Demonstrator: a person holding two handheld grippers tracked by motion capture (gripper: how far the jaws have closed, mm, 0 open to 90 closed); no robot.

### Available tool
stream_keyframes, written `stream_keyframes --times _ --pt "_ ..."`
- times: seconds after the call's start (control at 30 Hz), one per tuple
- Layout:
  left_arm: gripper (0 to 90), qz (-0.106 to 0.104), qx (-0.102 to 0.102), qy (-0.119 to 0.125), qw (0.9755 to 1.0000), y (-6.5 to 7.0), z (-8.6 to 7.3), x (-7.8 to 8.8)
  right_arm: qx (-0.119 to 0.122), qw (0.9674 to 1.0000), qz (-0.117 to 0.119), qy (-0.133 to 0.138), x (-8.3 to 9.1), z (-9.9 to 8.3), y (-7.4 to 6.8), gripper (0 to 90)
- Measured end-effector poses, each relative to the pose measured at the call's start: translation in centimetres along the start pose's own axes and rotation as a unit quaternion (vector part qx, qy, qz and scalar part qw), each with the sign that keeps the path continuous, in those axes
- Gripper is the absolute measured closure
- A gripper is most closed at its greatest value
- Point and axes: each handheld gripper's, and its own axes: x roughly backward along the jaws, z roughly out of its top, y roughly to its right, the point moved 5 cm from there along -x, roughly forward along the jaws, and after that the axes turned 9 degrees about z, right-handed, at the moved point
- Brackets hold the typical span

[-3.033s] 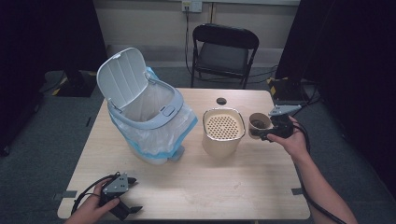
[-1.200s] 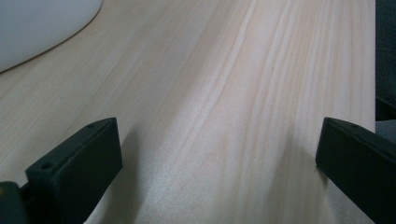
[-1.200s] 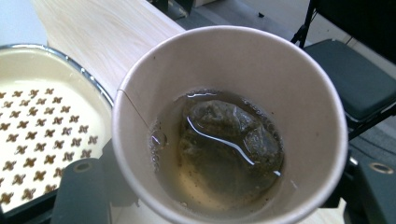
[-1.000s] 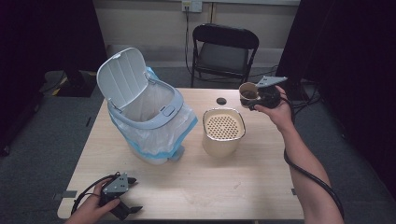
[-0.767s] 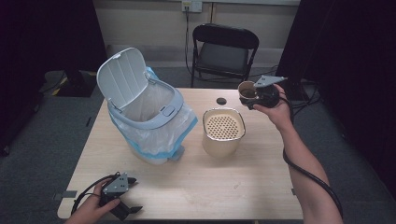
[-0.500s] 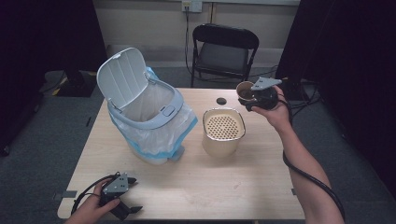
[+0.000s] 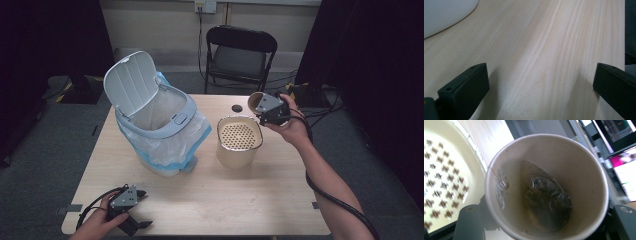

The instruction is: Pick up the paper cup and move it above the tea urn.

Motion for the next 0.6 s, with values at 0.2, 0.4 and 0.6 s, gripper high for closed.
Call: stream_keyframes --times 0.2,0.4,0.6 --pt "0.0 0.0 0.002 0.0 1.0 0.0 0.0 0.0 0.111 0.9912 -0.046 -0.055 0.3 0.7 -1.0 30.4" --pt "0.0 0.001 -0.001 -0.001 1.0 0.0 0.0 0.0 0.267 0.9498 -0.119 -0.111 0.4 1.7 -2.1 30.5" --pt "0.0 0.002 -0.001 0.0 1.0 0.0 0.0 0.0 0.384 0.8937 -0.183 -0.142 0.6 2.4 -2.6 30.3"
